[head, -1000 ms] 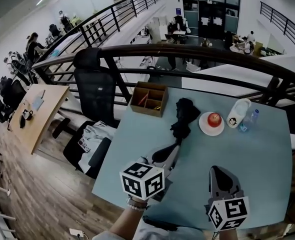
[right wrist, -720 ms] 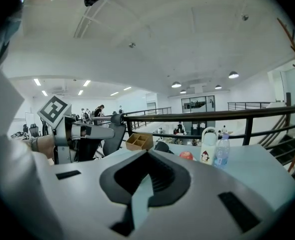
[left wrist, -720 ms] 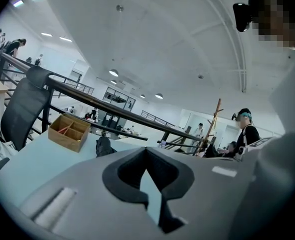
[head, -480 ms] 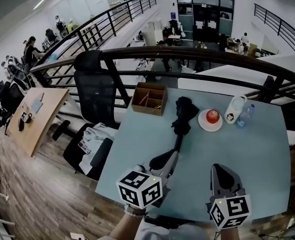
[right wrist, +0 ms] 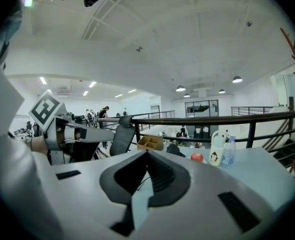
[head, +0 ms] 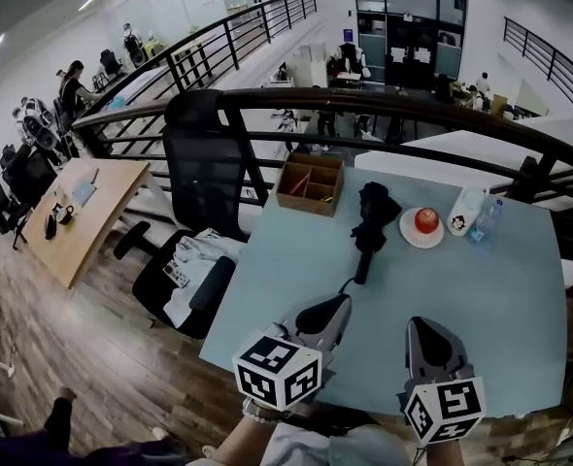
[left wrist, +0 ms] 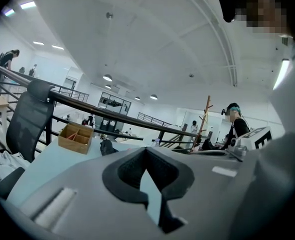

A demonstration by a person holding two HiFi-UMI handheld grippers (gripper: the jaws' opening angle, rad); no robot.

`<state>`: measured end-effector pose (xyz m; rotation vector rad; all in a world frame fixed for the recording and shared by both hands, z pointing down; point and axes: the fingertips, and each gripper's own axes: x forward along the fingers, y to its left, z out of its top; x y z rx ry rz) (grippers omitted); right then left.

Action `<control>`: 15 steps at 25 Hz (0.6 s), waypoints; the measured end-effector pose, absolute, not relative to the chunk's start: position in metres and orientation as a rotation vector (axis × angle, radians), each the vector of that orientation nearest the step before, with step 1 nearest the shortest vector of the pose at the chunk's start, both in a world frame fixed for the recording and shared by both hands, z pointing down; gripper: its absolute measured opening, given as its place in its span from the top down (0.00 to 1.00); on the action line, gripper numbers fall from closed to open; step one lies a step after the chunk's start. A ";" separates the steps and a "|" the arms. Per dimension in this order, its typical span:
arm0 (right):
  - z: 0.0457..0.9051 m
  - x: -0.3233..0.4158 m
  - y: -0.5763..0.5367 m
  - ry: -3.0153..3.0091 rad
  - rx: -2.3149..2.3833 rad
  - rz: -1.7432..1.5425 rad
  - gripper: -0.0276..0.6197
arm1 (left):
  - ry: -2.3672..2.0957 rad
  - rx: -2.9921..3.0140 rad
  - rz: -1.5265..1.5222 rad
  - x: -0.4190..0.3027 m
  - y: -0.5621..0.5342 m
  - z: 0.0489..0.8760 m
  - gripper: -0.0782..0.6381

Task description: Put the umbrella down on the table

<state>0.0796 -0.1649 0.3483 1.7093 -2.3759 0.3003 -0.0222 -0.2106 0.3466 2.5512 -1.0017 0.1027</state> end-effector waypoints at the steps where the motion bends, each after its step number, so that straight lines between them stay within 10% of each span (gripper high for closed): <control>1: 0.347 0.077 -0.164 -2.382 1.707 0.293 0.96 | -1.004 2.556 0.103 -0.024 -0.208 0.346 0.88; 15: 0.328 0.059 -0.135 -2.380 1.772 0.227 0.96 | -0.942 2.614 0.056 -0.039 -0.171 0.331 0.88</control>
